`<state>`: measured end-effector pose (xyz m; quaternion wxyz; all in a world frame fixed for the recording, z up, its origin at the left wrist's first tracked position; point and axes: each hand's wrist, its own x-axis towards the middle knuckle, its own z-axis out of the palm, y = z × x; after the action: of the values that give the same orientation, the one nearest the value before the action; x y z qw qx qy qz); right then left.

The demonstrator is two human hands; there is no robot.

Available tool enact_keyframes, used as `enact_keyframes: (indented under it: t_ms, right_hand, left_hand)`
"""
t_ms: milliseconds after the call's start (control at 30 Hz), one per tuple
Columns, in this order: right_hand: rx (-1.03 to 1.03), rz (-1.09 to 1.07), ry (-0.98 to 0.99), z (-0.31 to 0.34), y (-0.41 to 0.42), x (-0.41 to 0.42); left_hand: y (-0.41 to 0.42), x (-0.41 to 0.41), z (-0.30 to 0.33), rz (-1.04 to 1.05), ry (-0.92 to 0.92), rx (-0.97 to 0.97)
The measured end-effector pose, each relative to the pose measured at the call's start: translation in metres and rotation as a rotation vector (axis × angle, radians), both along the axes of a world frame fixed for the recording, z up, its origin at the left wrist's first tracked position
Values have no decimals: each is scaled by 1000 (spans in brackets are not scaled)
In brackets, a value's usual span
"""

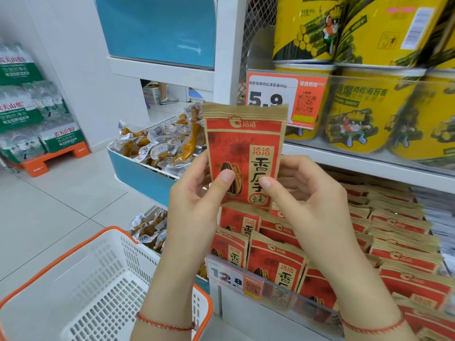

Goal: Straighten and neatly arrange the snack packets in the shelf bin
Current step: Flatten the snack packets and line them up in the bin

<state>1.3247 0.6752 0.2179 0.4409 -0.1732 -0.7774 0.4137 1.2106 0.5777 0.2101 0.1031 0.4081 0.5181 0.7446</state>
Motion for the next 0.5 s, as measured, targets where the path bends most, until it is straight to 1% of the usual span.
enact_keyframes:
  t_ms: [133, 233, 333, 433, 500]
  right_hand:
    - [41, -9, -29, -2, 1, -1]
    - [63, 1, -17, -1, 0, 0]
    - [25, 36, 19, 7, -1, -1]
    - [14, 48, 25, 14, 3, -1]
    - [18, 32, 39, 13, 6, 1]
  left_hand:
    - [1, -4, -4, 62, 61, 5]
    - [3, -4, -6, 82, 52, -6]
    - [4, -6, -8, 79, 51, -16]
    - [5, -4, -9, 79, 92, -61]
    - [3, -4, -10, 139, 103, -121]
